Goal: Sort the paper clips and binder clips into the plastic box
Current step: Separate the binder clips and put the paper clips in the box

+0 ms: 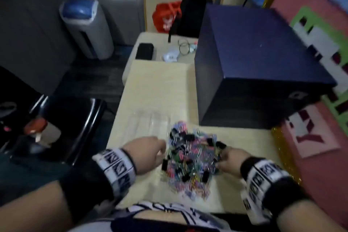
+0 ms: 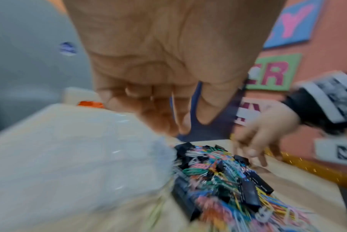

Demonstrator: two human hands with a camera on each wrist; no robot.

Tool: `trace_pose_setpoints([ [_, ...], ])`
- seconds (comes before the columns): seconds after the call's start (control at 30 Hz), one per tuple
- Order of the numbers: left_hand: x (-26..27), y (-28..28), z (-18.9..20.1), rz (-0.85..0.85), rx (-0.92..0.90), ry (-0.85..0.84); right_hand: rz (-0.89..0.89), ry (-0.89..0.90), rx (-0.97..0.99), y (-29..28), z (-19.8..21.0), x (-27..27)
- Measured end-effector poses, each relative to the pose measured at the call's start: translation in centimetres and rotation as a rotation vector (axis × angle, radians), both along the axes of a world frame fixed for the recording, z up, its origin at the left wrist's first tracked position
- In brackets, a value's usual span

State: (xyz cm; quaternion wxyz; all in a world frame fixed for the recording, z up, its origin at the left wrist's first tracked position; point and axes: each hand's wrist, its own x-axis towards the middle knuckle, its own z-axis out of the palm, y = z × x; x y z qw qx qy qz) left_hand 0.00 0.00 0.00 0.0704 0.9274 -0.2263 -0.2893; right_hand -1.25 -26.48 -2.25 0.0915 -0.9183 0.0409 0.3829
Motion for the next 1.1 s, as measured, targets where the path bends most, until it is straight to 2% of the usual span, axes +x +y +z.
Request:
trace_pose_setpoints([
  [0.07,0.7,-2.1,-1.0,-0.053,-0.003,-0.088,-0.067,-0.019,0.022,0.7,-1.2,1.2],
  [0.2,0.2,-5.5,-3.1,-0.196,0.066,-0.114,-0.192,-0.017,-0.034,2.4,-3.1,1.8],
  [0.33,-0.4,-6.9,-5.5,-0.232,0.094,-0.192,-0.266,-0.088,-0.062,3.3,-4.3,0.9],
  [0.47,0.2,-7.4,-6.2,-0.193,0.142,-0.251,-0.223,-0.154,-0.055,3.3,-4.6,0.1],
  [0.6,1.2,-7.8,-6.0,-0.133,0.175,-0.263,-0.175,-0.244,-0.153,2.2,-3.7,0.1],
  [0.7,1.7,-8.9,-5.7,-0.119,0.126,-0.256,-0.065,-0.358,-0.074,2.2,-3.6,0.4],
  [0.8,2.0,-10.0,-6.0,-0.107,0.092,-0.185,0.022,-0.313,-0.012,2.8,-4.1,0.3],
  [0.87,2.2,-10.4,-6.3,-0.096,0.095,-0.139,0.011,-0.277,-0.018,2.9,-4.5,0.2],
  [1.1,3.1,-11.0,-7.0,-0.088,0.051,-0.122,0.041,-0.294,0.013,2.4,-4.8,0.5],
])
